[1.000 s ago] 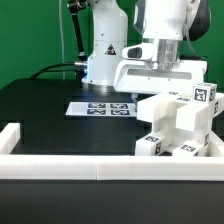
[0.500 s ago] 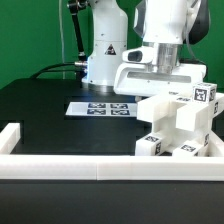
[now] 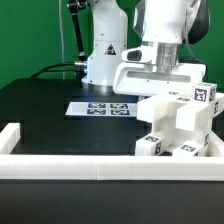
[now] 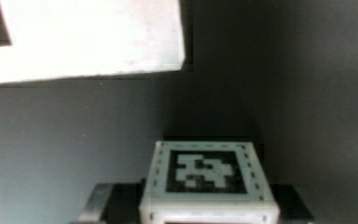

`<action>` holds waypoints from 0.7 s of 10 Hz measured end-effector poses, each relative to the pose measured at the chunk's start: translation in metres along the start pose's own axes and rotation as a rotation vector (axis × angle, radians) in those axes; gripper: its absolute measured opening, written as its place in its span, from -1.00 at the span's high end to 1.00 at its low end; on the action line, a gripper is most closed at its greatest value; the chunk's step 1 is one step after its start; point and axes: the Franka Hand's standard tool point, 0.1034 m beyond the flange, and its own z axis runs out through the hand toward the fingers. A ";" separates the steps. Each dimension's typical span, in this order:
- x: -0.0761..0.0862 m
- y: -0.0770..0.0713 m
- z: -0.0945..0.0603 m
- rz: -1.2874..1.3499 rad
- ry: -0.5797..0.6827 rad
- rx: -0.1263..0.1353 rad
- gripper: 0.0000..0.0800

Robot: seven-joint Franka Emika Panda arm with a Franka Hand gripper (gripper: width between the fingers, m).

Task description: Assemble chair

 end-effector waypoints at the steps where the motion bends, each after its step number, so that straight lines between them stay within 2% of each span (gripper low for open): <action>1: 0.002 0.006 -0.001 -0.010 0.001 -0.001 0.28; 4: 0.008 0.028 -0.019 -0.035 -0.006 0.009 0.28; 6: 0.014 0.025 -0.042 -0.018 -0.035 0.049 0.28; 7: 0.023 0.020 -0.058 -0.017 -0.045 0.075 0.28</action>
Offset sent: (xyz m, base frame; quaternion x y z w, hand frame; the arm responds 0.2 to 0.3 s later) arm -0.0036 -0.0348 0.0286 0.0006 -0.0182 -0.0442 0.9989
